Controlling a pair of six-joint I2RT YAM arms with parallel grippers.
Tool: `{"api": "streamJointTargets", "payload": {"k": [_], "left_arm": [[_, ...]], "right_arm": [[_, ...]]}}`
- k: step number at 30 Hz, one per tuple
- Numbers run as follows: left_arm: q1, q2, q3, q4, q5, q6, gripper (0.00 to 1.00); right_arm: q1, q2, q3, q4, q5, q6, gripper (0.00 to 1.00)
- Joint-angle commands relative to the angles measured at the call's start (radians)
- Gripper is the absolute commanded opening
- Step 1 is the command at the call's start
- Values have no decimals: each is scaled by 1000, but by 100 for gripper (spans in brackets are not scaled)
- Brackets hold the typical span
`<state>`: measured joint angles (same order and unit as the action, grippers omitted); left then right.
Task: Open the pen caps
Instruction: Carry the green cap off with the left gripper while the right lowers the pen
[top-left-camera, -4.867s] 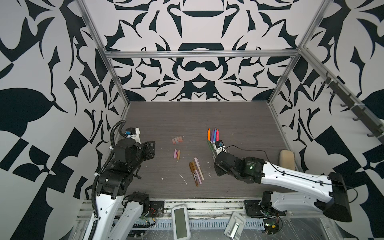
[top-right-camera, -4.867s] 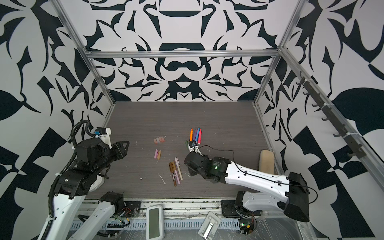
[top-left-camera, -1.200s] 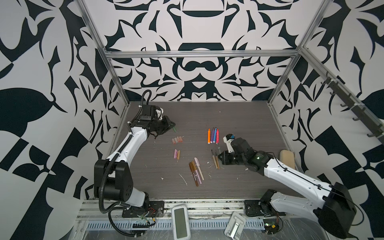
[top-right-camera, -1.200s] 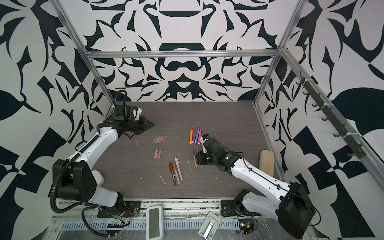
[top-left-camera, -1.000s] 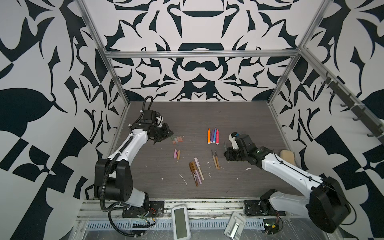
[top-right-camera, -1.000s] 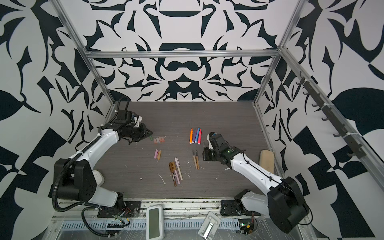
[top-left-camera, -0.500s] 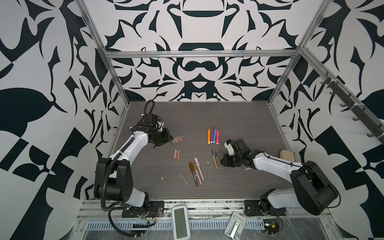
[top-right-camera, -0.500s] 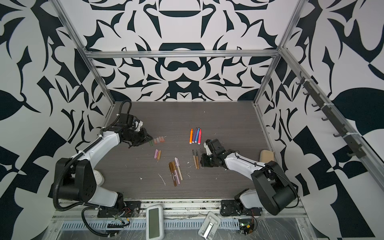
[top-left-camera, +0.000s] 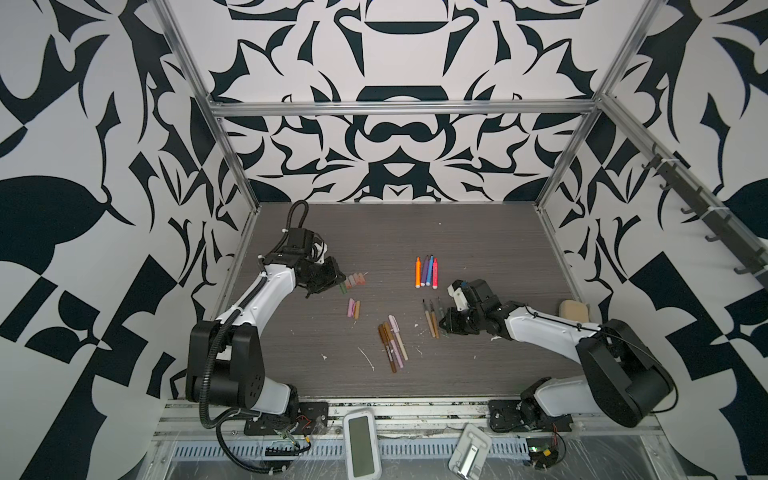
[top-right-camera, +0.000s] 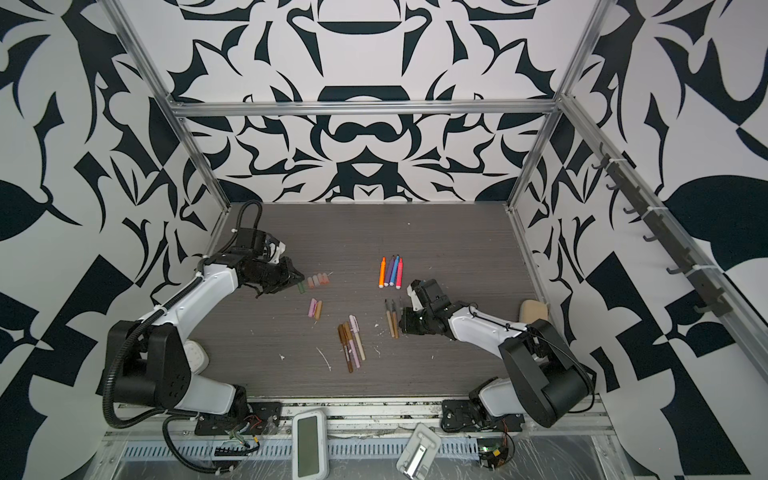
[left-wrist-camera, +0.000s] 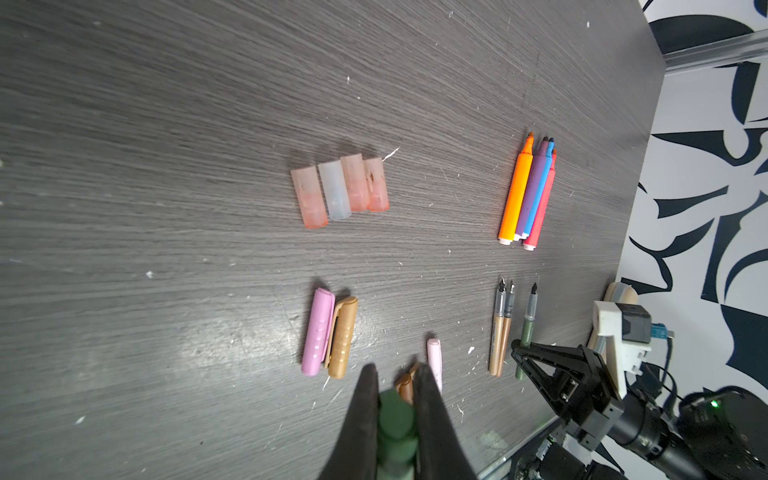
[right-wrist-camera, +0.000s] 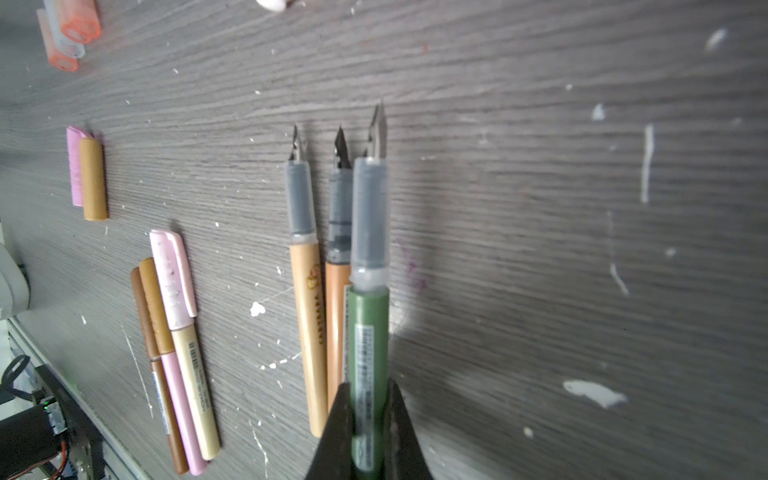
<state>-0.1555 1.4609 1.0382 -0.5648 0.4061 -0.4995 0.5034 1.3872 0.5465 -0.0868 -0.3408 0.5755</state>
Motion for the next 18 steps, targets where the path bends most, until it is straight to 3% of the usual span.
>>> {"api": "streamJointTargets", "payload": {"k": [1, 9, 18], "left_arm": [[4, -25, -15, -28, -7, 15, 0], [4, -29, -19, -32, -9, 12, 0], [4, 55, 5, -104, -135, 15, 0]], "right_arm": [[-5, 4, -12, 30, -13, 17, 16], [-4, -5, -26, 45, -15, 21, 31], [-4, -31, -34, 53, -15, 17, 29]]}}
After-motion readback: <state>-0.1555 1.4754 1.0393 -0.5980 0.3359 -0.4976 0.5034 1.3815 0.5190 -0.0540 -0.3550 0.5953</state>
